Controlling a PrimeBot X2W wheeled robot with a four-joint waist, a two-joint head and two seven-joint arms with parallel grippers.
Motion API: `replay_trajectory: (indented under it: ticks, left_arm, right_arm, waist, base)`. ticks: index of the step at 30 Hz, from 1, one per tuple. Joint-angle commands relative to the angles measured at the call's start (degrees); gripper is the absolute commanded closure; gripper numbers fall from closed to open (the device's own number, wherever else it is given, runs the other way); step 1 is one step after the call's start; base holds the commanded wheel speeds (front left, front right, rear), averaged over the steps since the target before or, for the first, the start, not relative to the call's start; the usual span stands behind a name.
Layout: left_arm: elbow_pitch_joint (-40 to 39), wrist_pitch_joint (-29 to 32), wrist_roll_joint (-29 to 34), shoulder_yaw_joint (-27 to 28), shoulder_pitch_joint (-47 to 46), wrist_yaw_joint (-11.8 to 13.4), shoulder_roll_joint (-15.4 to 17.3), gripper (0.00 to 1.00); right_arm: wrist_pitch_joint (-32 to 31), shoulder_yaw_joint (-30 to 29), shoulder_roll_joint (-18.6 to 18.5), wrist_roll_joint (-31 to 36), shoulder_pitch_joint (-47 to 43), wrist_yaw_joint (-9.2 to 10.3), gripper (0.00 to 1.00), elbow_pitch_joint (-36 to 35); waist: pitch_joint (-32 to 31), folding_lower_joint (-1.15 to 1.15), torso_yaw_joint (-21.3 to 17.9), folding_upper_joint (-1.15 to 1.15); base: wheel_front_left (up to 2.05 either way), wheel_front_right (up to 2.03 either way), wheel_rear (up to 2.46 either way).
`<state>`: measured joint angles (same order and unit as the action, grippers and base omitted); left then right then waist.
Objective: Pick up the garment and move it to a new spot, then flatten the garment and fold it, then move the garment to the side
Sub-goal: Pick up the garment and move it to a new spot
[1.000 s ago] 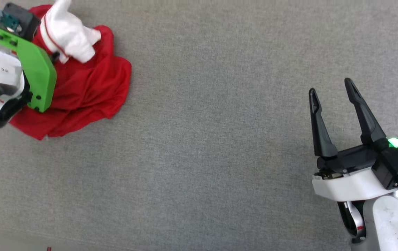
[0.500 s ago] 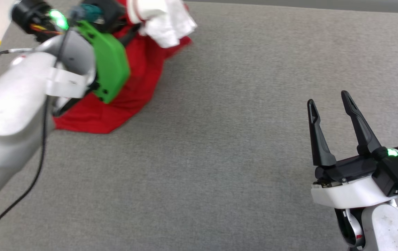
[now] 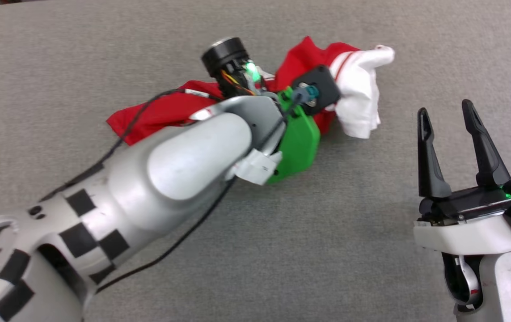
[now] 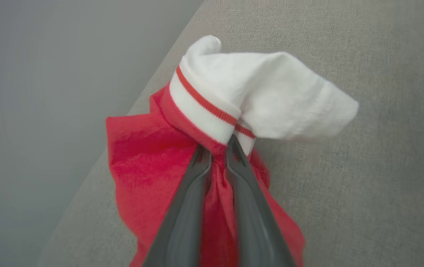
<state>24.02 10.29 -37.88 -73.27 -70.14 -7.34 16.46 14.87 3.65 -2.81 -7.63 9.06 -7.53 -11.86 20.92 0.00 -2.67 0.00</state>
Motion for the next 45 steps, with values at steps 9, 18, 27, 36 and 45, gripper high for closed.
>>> replay_trajectory:
  ticks: [9, 18, 27, 36, 45]
  left_arm:
    - [0.7, 5.5, 9.6, -0.1, 12.6, -0.1, -6.9, 1.00]
    - [-0.3, 5.5, 11.8, -0.1, 16.3, -0.1, -7.6, 0.58]
    - [3.2, -11.4, 11.0, 1.1, 12.4, 0.0, -8.5, 0.00]
    - [3.0, -24.1, 9.0, 10.1, 16.9, 8.7, -3.8, 0.00]
    - [-6.6, -25.3, 9.5, 25.0, 30.9, 19.7, 4.0, 0.00]
  right_arm:
    - [0.1, -1.4, -0.1, -1.5, 1.6, 0.04, 0.00, -0.7]
    - [0.1, -1.7, -0.1, -0.9, 1.6, 0.04, 0.00, 0.0]
    - [0.1, -2.9, -0.1, 0.9, -1.0, 0.04, 0.00, 0.9]
    - [0.1, -4.2, -0.1, 2.2, -4.9, 0.04, 0.00, 2.3]
    - [0.1, -4.6, -0.1, 3.7, -7.2, 0.04, 0.00, 3.7]
  waist:
    - [5.3, 0.00, -7.0, 0.00]
    - [4.2, 0.00, -5.4, 0.00]
    - [-2.3, 0.00, -0.4, 0.00]
    - [-8.1, 0.00, 3.5, 0.00]
    - [-11.5, 0.00, 5.0, 0.00]
  base:
    - [0.00, 0.00, 0.00]
    - [0.00, 0.00, 0.00]
    - [0.00, 0.00, 0.00]
    - [0.00, 0.00, 0.00]
    - [0.00, 0.00, 0.00]
